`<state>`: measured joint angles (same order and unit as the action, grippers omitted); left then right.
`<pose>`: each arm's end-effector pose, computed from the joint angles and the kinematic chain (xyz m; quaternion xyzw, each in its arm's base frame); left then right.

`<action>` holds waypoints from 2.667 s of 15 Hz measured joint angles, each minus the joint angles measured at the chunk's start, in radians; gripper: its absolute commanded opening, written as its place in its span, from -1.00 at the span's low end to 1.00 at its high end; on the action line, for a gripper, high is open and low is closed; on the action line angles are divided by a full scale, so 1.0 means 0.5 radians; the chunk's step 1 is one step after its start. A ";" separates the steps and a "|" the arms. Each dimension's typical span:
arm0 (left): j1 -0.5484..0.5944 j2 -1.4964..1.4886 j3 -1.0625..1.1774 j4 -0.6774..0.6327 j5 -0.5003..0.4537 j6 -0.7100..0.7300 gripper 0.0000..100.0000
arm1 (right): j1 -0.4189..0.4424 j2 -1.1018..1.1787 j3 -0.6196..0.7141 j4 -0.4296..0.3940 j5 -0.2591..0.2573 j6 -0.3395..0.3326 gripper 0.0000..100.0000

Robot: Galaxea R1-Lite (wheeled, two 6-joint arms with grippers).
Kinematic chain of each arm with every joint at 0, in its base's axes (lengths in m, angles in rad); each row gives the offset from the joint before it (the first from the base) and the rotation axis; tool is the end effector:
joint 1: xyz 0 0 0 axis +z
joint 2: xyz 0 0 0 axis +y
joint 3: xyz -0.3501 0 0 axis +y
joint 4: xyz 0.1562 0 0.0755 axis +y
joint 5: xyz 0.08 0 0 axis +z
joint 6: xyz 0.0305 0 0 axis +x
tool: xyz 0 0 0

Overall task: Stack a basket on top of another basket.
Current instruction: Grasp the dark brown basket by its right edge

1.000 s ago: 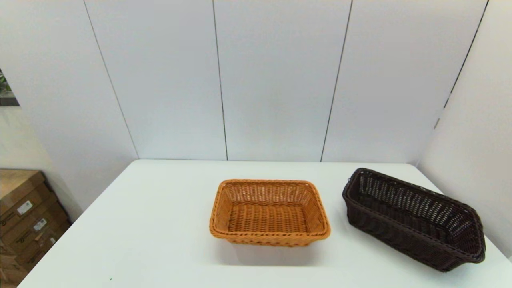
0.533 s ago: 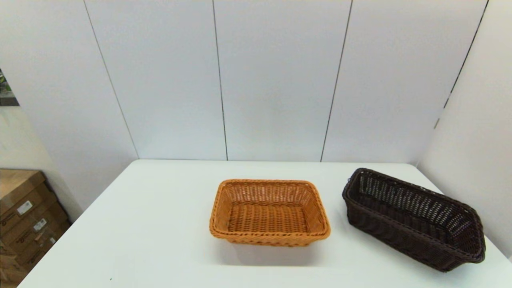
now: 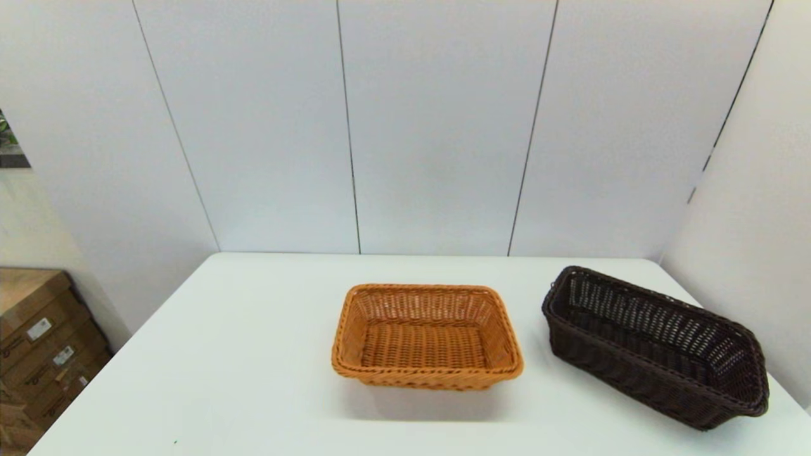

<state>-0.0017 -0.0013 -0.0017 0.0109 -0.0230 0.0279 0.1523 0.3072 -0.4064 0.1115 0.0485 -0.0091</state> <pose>-0.0836 -0.0006 0.0746 0.0139 0.0038 -0.0124 0.9998 -0.0747 -0.0100 0.1951 -0.0048 0.0057 0.1003 0.9949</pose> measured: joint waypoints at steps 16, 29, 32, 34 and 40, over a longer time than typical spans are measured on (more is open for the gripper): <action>0.000 0.000 0.000 -0.001 0.000 -0.001 1.00 | 0.084 1.460 -0.539 0.179 -0.256 0.277 1.00; 0.000 0.000 0.000 -0.001 0.000 -0.001 1.00 | -0.431 2.296 -0.893 0.182 -0.438 0.403 1.00; 0.000 0.000 0.000 0.000 0.000 -0.001 1.00 | -0.577 2.411 -0.911 0.184 -0.464 0.403 1.00; 0.000 0.000 0.000 0.000 0.000 -0.001 1.00 | -0.629 2.464 -0.916 0.193 -0.458 0.409 1.00; 0.000 0.000 0.000 0.000 0.000 -0.001 1.00 | -0.639 2.555 -0.868 0.216 -0.443 0.520 1.00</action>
<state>-0.0017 -0.0013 -0.0017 0.0109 -0.0230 0.0274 -0.1672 1.5847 -0.8404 0.2194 -0.1732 0.2511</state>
